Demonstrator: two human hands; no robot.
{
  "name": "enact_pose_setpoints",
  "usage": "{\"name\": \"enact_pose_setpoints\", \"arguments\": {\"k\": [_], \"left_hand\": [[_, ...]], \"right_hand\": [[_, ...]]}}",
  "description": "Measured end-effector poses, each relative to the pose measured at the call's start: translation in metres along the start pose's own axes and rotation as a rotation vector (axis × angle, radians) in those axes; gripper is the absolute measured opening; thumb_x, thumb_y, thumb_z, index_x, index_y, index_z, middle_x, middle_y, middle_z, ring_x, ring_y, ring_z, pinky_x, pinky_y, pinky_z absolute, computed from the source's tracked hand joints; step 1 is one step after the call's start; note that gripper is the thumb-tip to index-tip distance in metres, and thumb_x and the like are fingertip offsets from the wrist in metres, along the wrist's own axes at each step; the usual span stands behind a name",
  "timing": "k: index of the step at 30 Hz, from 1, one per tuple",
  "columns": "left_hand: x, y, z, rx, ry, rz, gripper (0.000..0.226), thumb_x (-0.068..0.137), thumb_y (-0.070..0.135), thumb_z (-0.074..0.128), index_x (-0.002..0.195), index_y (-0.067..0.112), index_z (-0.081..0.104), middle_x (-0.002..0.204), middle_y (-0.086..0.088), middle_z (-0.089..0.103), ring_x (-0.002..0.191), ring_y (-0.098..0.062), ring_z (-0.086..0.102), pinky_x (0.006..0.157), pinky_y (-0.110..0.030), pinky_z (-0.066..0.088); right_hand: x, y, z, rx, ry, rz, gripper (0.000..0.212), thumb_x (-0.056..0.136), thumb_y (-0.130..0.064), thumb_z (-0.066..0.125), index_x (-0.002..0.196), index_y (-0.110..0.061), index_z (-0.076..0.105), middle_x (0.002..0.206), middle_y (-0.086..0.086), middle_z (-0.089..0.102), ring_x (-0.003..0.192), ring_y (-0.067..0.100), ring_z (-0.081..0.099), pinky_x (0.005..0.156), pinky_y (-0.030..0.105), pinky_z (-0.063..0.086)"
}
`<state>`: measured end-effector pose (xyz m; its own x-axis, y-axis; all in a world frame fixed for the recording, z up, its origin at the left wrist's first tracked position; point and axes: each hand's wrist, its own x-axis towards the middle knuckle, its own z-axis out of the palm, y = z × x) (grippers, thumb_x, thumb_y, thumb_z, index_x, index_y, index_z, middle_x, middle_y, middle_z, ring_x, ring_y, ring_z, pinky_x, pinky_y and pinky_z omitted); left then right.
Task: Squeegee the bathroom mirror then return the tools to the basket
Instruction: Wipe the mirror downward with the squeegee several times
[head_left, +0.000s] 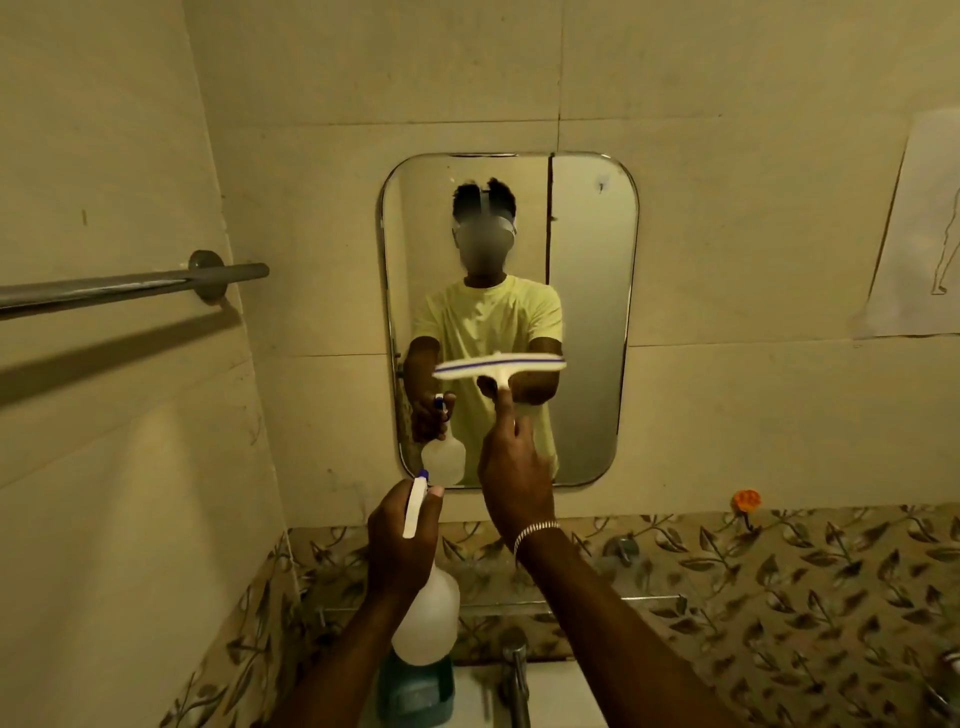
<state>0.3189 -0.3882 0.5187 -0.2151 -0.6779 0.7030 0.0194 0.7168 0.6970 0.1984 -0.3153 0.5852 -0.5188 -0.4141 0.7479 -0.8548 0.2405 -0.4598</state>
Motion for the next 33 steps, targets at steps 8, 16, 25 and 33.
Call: {"name": "enact_pose_setpoints", "arguments": {"k": [8,16,25,33], "left_hand": [[-0.003,0.002,-0.005,0.021,-0.011,-0.022,0.014,0.098,0.019,0.064,0.084,0.023,0.064,0.07,0.006,0.066,0.07,-0.011,0.067,0.056,-0.026,0.056],[-0.014,-0.002,-0.01,0.018,-0.018,-0.03,0.021,0.095,0.032,0.061,0.083,0.016,0.066,0.069,0.003,0.066,0.065,-0.013,0.066,0.056,-0.023,0.055],[-0.001,-0.008,-0.014,0.022,0.003,0.0,0.021,0.096,0.035,0.059,0.081,0.02,0.063,0.067,0.005,0.063,0.064,-0.013,0.064,0.054,-0.025,0.053],[0.003,-0.001,-0.018,0.029,0.044,0.053,0.021,0.097,0.023,0.066,0.083,0.037,0.059,0.07,0.01,0.065,0.073,-0.009,0.066,0.056,-0.023,0.054]], "right_hand": [[-0.094,0.039,0.037,-0.06,-0.201,0.179,0.083,0.093,-0.014,0.066,0.16,-0.021,0.018,0.102,-0.003,0.061,0.061,0.004,0.05,0.047,0.011,0.039],[-0.146,0.077,0.054,-0.109,-0.286,0.311,0.064,0.104,-0.023,0.043,0.16,-0.028,0.012,0.132,0.001,0.059,0.083,0.007,0.06,0.066,0.019,0.056],[-0.033,-0.009,-0.014,0.092,-0.001,0.038,0.061,0.103,-0.017,0.047,0.159,-0.022,0.023,0.105,0.004,0.061,0.058,0.009,0.053,0.047,0.021,0.052],[0.156,-0.124,-0.078,0.209,0.197,-0.186,0.049,0.099,-0.009,0.052,0.146,-0.004,0.04,0.116,0.023,0.061,0.081,0.025,0.062,0.065,0.033,0.052]]}}
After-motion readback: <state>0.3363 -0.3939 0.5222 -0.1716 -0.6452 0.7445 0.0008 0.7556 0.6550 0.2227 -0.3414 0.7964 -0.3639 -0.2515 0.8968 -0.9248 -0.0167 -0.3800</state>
